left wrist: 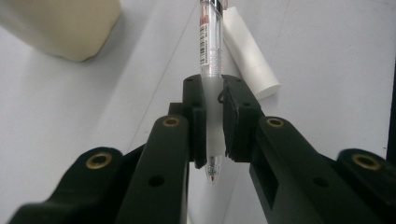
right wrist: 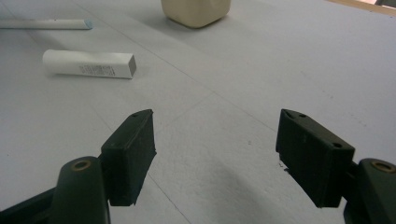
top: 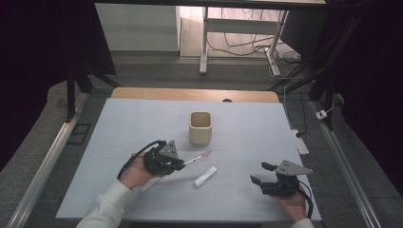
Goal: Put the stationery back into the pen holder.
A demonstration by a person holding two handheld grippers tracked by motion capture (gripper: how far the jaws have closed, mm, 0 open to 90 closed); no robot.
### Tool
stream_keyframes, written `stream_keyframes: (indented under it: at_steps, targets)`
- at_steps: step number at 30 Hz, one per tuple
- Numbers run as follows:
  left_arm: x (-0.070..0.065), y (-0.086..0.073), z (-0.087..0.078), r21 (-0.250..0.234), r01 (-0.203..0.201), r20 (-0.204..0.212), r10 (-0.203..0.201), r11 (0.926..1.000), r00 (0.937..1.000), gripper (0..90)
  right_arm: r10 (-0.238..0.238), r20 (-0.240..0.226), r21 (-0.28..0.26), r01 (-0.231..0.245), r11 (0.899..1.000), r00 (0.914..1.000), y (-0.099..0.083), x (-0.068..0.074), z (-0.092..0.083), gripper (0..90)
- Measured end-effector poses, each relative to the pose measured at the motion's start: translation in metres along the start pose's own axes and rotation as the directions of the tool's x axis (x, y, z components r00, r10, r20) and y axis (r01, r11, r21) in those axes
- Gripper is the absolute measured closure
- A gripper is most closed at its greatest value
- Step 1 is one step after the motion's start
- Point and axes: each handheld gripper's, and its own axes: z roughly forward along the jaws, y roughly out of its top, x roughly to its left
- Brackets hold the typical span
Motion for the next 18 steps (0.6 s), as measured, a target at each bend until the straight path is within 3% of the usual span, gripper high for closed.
stream_keyframes:
  at_steps: [9,18]
  targets:
    - [-0.008,0.009,0.014,0.02,-0.036,0.011,0.036,0.9991,0.9993,79.6,-0.007,-0.012,-0.008,0.007,1.0,0.9999,0.004,0.005,0.003,27.9]
    - [-0.011,0.014,0.021,0.026,-0.042,0.01,0.042,0.9988,0.9991,79.6,-0.019,-0.033,-0.013,0.019,1.0,0.9993,0.007,0.01,0.005,27.8]
